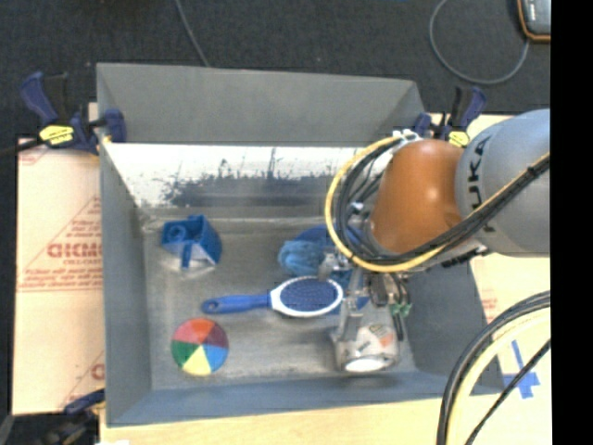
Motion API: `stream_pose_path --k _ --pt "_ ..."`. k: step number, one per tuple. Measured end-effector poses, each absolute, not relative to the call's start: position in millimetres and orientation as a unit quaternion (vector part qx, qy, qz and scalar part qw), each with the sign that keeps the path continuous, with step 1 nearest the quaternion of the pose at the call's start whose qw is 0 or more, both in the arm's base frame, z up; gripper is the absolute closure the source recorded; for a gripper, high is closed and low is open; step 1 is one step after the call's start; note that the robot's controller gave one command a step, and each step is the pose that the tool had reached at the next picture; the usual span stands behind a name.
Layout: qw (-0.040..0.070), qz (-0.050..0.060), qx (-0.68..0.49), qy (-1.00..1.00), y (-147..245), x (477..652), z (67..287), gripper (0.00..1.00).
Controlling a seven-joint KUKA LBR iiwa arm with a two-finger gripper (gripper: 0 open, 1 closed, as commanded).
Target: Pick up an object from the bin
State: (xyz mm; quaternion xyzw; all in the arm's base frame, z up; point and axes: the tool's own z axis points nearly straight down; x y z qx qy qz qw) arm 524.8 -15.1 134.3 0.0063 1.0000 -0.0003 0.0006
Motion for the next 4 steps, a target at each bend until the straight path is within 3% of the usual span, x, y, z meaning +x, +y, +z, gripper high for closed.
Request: stream_pose_path --k 2,3,4 --pt "0.000 0.000 0.034 0.999 -16.3 523.5 128.7 0.00" --pt "0.003 0.000 -0.141 0.990 -8.0 563.6 117.4 1.00" --pt "0.003 0.000 -0.140 0.990 -8.0 563.4 117.2 1.00"
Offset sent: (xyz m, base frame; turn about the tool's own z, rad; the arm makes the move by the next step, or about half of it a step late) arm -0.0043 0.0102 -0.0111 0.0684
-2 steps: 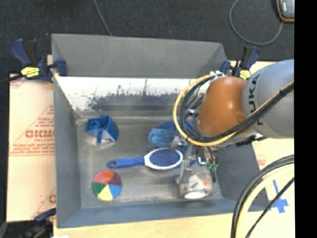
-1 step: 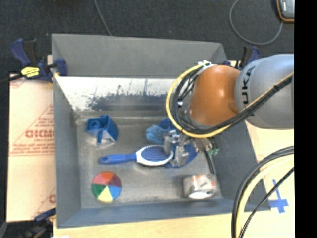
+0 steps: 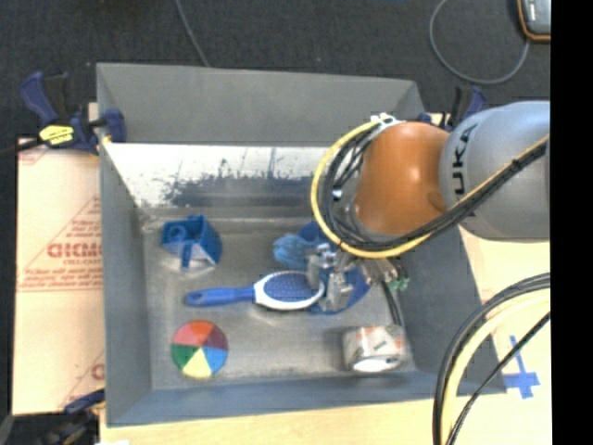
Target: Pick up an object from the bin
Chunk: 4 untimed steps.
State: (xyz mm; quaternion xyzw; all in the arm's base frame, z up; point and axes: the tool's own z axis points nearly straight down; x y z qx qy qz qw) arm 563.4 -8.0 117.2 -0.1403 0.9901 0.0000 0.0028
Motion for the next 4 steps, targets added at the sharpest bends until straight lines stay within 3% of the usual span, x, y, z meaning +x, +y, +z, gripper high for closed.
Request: stream_pose_path --k 1,2,3,4 --pt "0.008 -0.001 -0.127 0.992 -5.7 561.0 174.0 1.00" --pt "0.002 0.000 -0.130 0.991 -5.4 560.9 186.3 1.00" --pt "0.005 -0.001 -0.186 0.983 0.2 539.8 98.2 1.00" --pt "0.007 -0.001 -0.158 0.987 19.4 565.0 149.5 1.00"
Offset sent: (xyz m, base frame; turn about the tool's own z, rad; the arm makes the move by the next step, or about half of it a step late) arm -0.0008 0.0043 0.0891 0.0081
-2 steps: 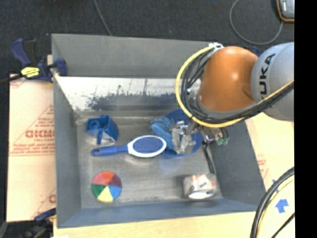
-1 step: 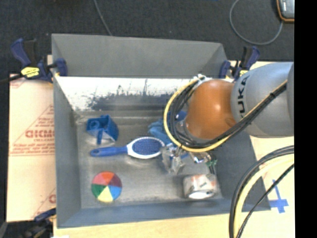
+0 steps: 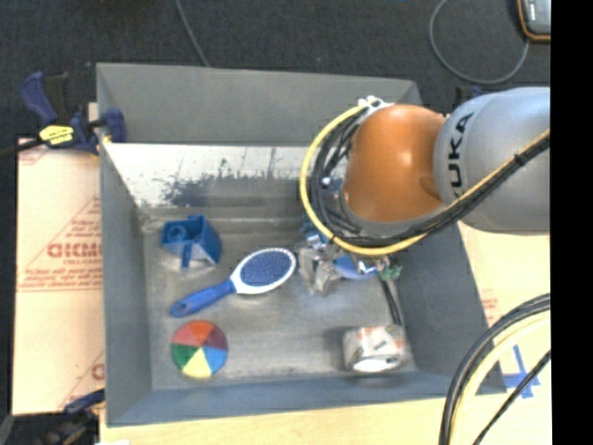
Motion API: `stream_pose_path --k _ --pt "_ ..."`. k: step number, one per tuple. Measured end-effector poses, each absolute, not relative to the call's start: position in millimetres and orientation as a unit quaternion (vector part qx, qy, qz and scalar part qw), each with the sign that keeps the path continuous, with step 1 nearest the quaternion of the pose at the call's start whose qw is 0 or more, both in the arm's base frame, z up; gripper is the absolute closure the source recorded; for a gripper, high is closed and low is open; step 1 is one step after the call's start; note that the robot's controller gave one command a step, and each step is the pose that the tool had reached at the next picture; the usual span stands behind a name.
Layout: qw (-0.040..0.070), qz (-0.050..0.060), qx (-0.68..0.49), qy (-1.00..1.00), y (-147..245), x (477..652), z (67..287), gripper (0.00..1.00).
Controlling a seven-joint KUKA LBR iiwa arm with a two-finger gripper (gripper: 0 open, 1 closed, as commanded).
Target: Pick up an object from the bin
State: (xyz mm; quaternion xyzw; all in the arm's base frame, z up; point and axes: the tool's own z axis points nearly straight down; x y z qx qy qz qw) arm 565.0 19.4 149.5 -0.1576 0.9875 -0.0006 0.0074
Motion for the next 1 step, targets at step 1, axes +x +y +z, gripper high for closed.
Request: stream_pose_path --k 1 --pt "0.008 -0.001 -0.111 0.994 10.6 558.9 144.3 1.00"
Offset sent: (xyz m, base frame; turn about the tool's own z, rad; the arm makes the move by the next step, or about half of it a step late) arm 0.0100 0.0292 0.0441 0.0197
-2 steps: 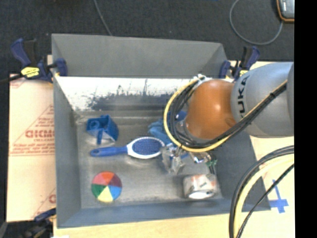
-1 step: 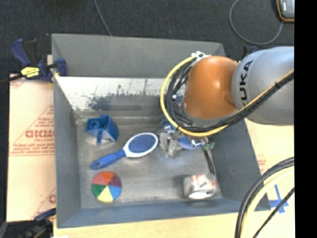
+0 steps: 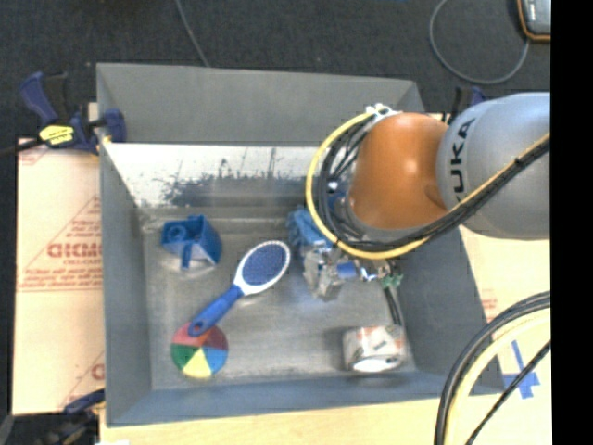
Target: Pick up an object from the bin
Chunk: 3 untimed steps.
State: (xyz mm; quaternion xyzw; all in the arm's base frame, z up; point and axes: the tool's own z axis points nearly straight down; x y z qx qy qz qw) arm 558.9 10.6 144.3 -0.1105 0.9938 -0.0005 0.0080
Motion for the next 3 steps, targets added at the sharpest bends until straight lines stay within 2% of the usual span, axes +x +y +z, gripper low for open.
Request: stream_pose_path --k 1,2,3 --pt "0.013 -0.001 -0.147 0.989 46.6 575.6 194.8 1.00" --pt "0.002 -0.001 -0.075 0.997 17.7 559.1 151.8 1.00" --pt "0.017 -0.002 -0.224 0.974 89.0 575.7 226.2 1.00"
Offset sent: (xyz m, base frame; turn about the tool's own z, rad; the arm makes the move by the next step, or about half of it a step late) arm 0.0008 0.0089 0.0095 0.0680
